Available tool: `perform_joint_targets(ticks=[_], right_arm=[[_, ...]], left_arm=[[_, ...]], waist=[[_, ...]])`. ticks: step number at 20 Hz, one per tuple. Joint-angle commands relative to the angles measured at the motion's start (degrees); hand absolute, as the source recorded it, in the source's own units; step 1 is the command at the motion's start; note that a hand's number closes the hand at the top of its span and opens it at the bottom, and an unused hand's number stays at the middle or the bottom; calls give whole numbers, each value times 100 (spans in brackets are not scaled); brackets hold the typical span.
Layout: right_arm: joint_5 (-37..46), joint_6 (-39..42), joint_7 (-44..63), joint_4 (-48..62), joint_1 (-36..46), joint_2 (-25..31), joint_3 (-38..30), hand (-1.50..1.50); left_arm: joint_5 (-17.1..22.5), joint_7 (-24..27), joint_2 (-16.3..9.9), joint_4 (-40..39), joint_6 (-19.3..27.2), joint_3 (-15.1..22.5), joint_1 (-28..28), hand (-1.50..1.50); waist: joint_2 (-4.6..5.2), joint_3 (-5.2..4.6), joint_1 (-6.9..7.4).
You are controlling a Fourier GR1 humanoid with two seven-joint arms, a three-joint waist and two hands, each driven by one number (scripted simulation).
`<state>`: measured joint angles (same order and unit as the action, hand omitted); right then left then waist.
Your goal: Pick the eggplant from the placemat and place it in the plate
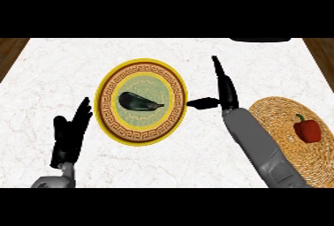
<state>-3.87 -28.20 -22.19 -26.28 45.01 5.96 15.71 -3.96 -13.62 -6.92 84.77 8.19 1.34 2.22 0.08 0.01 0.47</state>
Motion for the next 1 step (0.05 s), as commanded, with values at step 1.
perform_joint_targets(ticks=[1], right_arm=[[324, 28, 484, -429, -162, 191, -6, -150]], left_arm=[[24, 123, -88, -245, -105, -197, 105, 0]], waist=[[-13, -2, -40]])
